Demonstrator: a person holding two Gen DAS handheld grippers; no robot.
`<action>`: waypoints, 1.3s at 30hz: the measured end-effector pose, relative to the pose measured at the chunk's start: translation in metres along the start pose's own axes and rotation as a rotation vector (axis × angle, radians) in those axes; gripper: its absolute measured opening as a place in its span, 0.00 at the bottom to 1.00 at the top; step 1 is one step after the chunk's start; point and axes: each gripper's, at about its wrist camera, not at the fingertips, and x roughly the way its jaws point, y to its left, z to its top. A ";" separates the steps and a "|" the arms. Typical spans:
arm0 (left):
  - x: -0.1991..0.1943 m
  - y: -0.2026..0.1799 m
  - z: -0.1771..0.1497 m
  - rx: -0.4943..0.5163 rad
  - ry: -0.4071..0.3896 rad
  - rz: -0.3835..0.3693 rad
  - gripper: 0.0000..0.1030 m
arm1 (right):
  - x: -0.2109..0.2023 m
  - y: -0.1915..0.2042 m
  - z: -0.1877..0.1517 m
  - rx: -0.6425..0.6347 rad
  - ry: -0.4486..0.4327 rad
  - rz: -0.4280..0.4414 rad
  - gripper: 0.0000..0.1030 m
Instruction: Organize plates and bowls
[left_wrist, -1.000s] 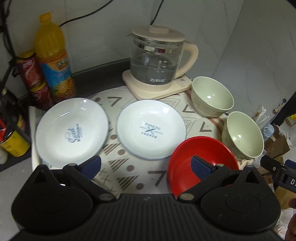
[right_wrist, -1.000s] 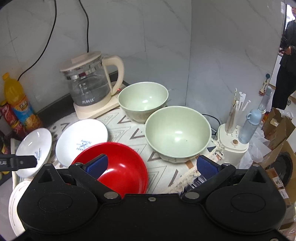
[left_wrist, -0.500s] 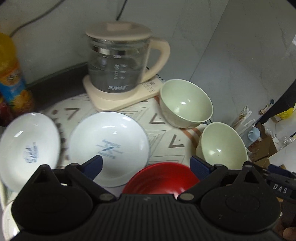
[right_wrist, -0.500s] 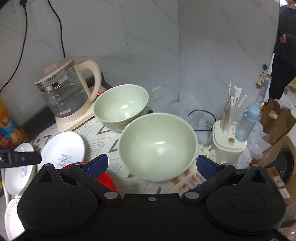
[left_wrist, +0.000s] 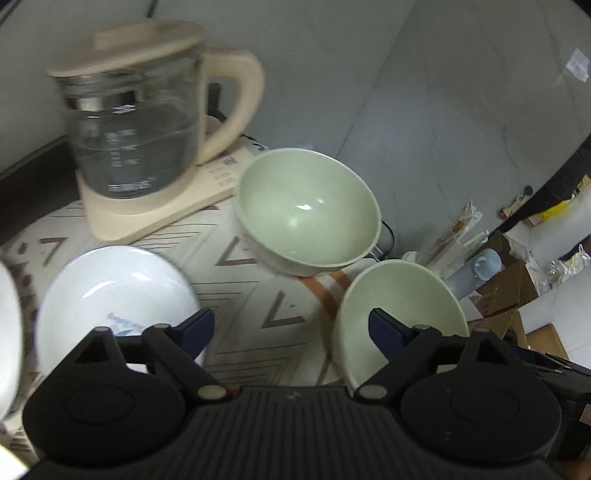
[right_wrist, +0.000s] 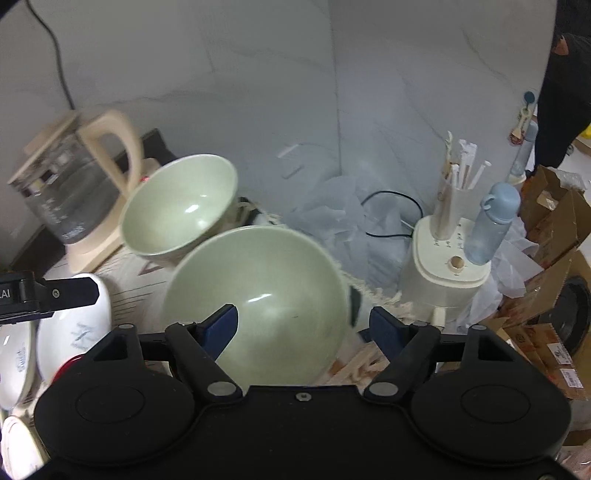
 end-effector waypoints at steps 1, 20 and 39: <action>0.005 -0.003 0.001 -0.001 0.009 -0.009 0.76 | 0.004 -0.004 0.001 0.006 0.008 0.001 0.72; 0.091 -0.029 0.006 -0.078 0.187 -0.002 0.18 | 0.066 -0.023 0.010 -0.002 0.165 0.095 0.27; 0.043 -0.022 0.007 -0.134 0.084 0.007 0.12 | 0.031 -0.014 0.026 -0.056 0.042 0.160 0.07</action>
